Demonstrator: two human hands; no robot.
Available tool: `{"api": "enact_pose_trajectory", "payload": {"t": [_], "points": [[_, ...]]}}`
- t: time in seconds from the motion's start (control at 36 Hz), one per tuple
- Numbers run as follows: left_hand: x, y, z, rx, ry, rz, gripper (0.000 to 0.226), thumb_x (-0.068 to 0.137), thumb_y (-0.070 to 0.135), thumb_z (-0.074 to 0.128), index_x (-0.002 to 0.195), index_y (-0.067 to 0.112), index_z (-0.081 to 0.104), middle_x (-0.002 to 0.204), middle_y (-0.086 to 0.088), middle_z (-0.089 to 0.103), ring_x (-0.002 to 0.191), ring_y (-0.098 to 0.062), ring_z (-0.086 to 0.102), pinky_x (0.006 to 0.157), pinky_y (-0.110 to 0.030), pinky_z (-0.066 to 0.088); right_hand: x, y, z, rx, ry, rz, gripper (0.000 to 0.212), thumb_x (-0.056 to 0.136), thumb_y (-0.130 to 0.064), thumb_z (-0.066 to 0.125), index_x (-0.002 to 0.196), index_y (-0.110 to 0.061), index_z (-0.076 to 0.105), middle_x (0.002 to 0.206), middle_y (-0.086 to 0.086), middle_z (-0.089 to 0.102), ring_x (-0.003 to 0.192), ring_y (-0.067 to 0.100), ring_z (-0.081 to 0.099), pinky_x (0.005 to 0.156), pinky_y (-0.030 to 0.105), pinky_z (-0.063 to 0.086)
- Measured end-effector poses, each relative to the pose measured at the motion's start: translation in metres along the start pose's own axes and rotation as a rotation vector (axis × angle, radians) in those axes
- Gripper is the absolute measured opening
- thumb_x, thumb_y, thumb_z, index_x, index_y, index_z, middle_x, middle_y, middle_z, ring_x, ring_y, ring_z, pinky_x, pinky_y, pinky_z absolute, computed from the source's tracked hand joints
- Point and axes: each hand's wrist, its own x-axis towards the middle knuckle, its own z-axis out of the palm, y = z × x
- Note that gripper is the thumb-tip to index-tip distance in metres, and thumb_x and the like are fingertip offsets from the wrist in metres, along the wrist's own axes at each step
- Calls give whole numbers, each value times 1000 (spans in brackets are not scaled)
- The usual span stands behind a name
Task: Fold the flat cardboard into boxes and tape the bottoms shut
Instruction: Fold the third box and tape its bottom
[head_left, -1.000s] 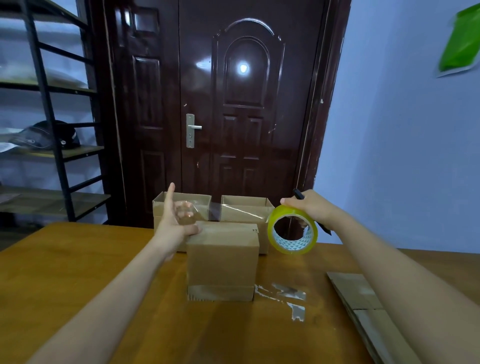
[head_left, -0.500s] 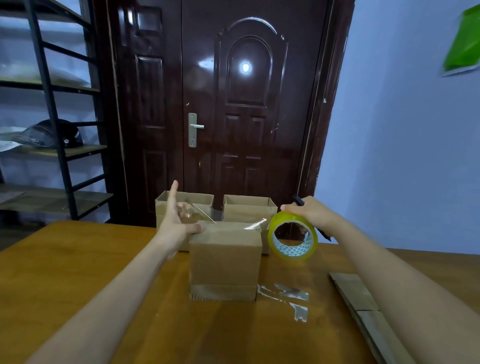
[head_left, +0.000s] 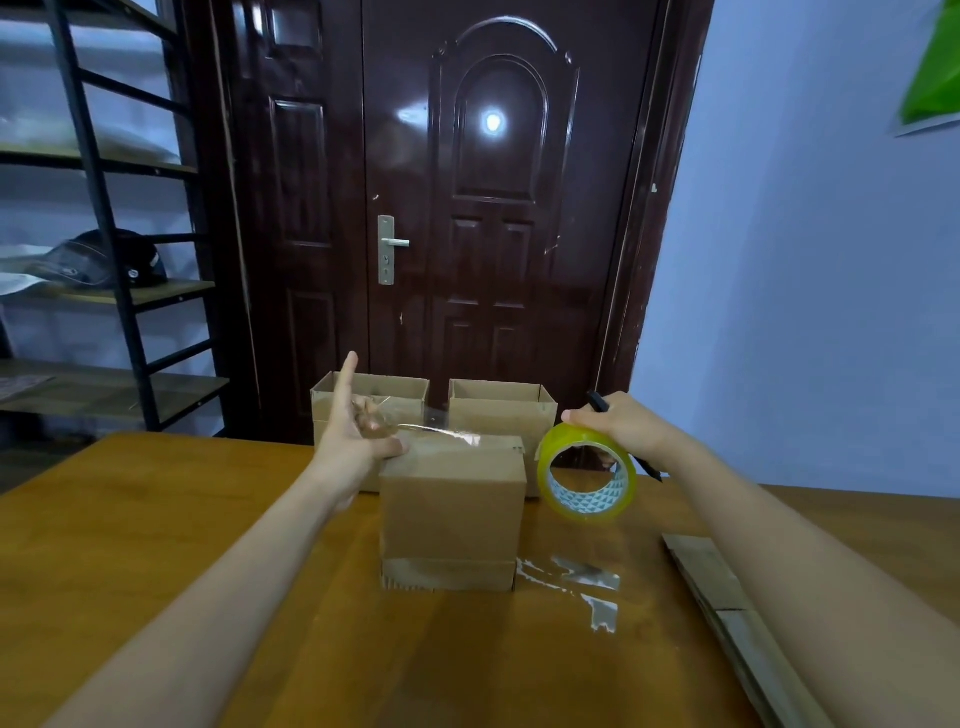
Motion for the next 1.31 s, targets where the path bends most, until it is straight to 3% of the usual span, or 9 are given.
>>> {"api": "enact_pose_trajectory", "payload": {"t": [0.08,0.19,0.47,0.64,0.83,0.94,1.08,1.22,1.31], "points": [[0,-1,0,7,-5,2,114,72,-23,64,146,48,16,88,1,36,81,-13,50,98,-37,48,2,5,1,-31,0,-8,42,90,-37,61,70,0,67,56,3,57,56,14,56,60,23,46],[-1,-1,0,5,-4,8,113,72,-23,64,146,48,16,92,-1,38,84,-15,50,82,-24,50,4,9,4,-44,-8,-8,43,91,-37,61,67,-1,65,55,2,55,53,11,53,56,18,44],[-3,-2,1,-22,9,13,111,73,-24,63,146,47,17,99,0,45,76,-9,53,73,-20,55,12,20,19,-15,-53,-13,50,90,-37,62,47,-17,47,45,-5,42,45,11,41,57,25,38],[-4,-1,0,-21,7,15,111,73,-22,64,144,51,19,114,-9,46,75,-10,55,92,-39,52,13,27,27,21,-52,-13,47,90,-39,61,50,-17,53,47,-4,47,47,11,46,58,24,42],[-5,-2,0,2,13,20,112,72,-21,65,144,50,18,122,0,45,116,-21,53,101,-46,46,11,30,30,34,-37,-5,45,91,-38,61,54,-15,51,48,-3,45,47,9,45,56,22,41],[-6,-1,-3,54,14,28,113,71,-18,69,140,56,19,133,-13,42,126,-36,45,104,-48,42,11,33,31,33,-32,2,43,90,-40,61,56,-14,55,50,-3,48,50,10,48,58,24,43],[-2,9,-8,108,6,4,107,74,-18,65,150,36,13,82,-5,50,86,-18,59,111,-41,32,11,29,30,10,-36,-20,45,91,-37,60,53,-15,50,49,-3,43,47,11,43,56,24,39],[6,24,-12,77,28,-42,76,88,-1,53,150,25,17,74,-3,53,72,-15,52,72,-33,47,12,28,29,2,-44,-30,47,91,-36,60,52,-15,47,49,-2,39,47,11,39,57,25,37],[10,32,-16,127,13,-96,74,90,12,58,151,25,17,75,-5,54,69,-15,52,66,-32,46,11,28,29,6,-47,-29,47,91,-36,60,52,-15,46,49,-2,39,47,12,39,57,25,37]]}}
